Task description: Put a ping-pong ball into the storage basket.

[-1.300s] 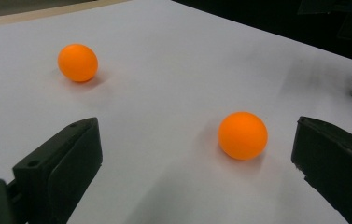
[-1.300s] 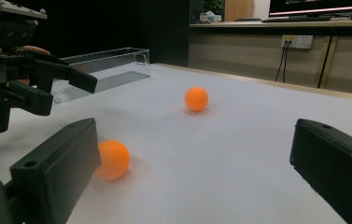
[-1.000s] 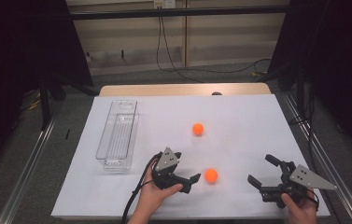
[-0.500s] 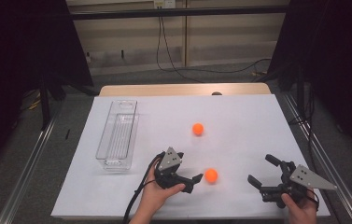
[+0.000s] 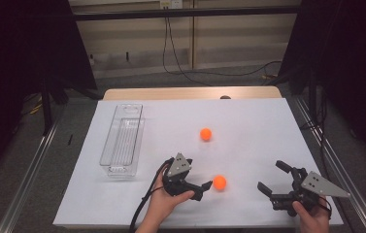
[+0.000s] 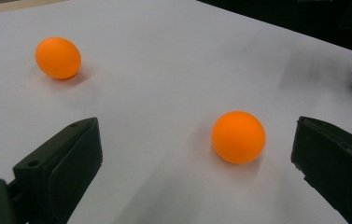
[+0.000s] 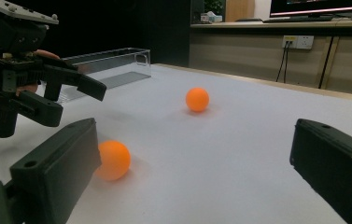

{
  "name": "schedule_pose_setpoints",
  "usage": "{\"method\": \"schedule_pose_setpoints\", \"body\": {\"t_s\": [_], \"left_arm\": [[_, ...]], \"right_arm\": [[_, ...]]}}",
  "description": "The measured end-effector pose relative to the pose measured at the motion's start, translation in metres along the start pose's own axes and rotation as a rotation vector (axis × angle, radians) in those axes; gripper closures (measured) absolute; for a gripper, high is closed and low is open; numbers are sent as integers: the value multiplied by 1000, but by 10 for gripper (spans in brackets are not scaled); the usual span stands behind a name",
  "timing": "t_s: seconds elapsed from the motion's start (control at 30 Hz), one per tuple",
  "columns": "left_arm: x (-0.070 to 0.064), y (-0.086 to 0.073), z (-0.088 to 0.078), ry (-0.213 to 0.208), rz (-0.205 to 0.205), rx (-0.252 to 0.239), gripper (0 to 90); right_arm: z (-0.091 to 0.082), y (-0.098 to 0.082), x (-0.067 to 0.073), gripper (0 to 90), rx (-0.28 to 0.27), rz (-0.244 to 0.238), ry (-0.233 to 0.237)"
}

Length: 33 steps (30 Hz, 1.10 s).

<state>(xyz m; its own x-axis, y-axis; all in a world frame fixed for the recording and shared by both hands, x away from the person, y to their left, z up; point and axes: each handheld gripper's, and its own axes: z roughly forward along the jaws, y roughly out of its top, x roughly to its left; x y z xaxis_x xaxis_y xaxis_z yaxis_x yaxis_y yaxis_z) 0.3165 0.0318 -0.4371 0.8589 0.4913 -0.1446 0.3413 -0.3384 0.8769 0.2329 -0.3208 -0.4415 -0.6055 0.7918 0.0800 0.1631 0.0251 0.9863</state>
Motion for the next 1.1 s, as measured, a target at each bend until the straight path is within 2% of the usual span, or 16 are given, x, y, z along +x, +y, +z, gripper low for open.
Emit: {"method": "schedule_pose_setpoints", "body": {"t_s": [0.43,1.1], "left_arm": [[-3,1,5,-13,13,18,20],[-5,1,17,-27,8,44,21]], "right_arm": [[0,0,0,13,0,3,1],[1,0,0,13,0,3,5]]}}
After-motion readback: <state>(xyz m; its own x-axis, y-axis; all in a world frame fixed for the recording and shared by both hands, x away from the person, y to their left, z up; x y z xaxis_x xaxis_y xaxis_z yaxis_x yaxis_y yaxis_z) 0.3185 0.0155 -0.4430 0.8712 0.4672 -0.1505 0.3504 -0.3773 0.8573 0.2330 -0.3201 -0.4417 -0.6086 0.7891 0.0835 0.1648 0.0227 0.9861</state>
